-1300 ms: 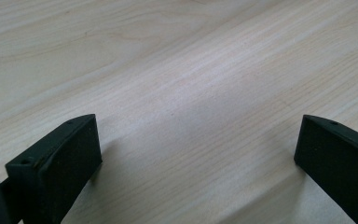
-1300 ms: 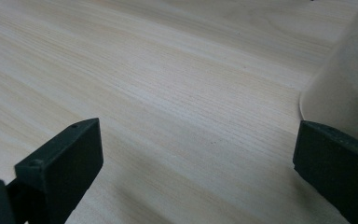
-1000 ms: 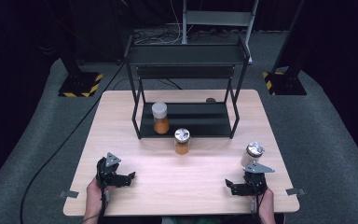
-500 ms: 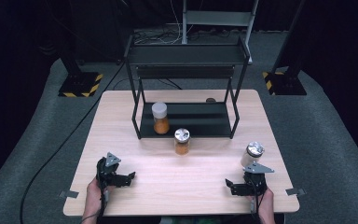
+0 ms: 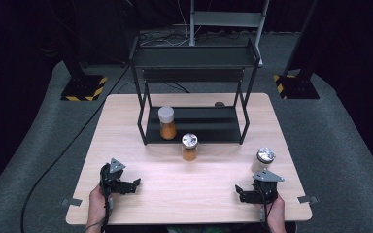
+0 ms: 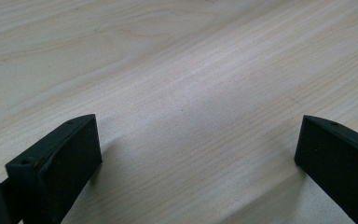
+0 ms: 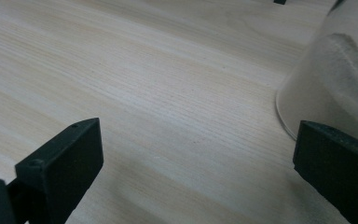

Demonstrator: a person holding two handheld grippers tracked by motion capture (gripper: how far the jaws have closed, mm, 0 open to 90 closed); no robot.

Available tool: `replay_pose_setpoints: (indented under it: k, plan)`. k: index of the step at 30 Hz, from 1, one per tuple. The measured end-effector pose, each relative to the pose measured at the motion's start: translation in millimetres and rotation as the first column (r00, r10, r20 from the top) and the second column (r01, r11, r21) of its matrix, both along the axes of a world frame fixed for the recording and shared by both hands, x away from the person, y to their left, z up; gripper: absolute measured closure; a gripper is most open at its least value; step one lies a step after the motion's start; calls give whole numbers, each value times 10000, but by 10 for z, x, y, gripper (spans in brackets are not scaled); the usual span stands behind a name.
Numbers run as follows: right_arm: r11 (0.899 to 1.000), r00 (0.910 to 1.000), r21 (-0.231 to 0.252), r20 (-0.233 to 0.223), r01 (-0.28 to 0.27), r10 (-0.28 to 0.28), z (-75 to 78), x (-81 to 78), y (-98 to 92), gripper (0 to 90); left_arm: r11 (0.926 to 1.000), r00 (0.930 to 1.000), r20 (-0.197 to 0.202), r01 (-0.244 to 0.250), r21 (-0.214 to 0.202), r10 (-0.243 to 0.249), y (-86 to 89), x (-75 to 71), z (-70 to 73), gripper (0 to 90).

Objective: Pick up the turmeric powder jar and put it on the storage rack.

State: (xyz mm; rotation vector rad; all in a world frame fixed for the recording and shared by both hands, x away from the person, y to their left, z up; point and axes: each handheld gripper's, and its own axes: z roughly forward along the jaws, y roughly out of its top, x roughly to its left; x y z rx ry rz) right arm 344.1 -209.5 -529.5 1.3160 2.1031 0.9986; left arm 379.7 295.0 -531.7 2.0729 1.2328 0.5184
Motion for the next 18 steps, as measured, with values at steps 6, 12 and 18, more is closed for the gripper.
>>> replay_pose_setpoints:
  k: [6,12,18]
  plan:
    - [9990,9987,11,247,437,-437,17,-40,107,4,10000,10000,3,16,6,-16,1,2,0,1]
    - [9999,9995,96,294,-83,80,156,84,422,4,10000,10000,4,24,4,-24,3,5,1,1]
    - [9968,9963,-89,327,-797,800,287,348,882,5,10000,10000,1,25,5,-25,3,5,1,1]
